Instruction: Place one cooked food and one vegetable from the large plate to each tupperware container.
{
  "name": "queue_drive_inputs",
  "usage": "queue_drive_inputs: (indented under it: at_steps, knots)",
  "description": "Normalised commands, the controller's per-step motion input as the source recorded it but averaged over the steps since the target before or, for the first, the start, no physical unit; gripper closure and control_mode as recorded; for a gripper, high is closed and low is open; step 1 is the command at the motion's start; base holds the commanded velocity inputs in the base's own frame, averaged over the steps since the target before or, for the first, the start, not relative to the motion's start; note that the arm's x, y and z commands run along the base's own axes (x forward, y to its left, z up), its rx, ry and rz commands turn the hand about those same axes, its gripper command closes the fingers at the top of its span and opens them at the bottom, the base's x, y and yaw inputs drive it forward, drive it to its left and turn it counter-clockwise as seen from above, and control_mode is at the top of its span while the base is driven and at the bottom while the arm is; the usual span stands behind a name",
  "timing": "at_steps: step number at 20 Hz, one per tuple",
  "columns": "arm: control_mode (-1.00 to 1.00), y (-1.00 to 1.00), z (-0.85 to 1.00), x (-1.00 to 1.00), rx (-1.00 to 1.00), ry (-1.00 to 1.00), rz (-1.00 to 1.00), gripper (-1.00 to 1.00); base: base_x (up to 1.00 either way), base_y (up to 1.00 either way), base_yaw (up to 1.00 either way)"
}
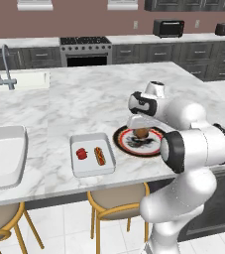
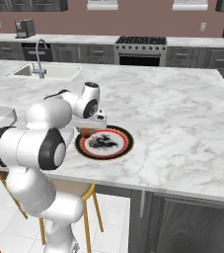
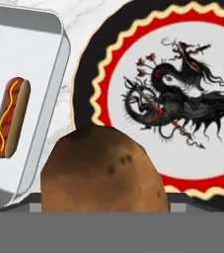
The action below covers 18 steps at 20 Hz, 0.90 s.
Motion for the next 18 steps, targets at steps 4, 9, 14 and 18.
queue_drive_inputs:
  at_steps: [4,9,14,18]
  knots:
    - [-1.00,0.04,0.90,-0.53,0.03,-0.21,-0.01,1.00,0.00,0.00,0.00]
    - [-1.00,0.05,0.84,-0.60,0.00,-0.07,-0.04,1.00,0.00,0.00,0.00]
    - [1.00,0.20,0.27,-0.55,0.00,0.00,-0.01,1.00,-0.39,0.30,0.00]
    - [1.00,0.00,0.00,0.00,0.00,0.00,0.00,1.00,-0.88,1.00,-0.01]
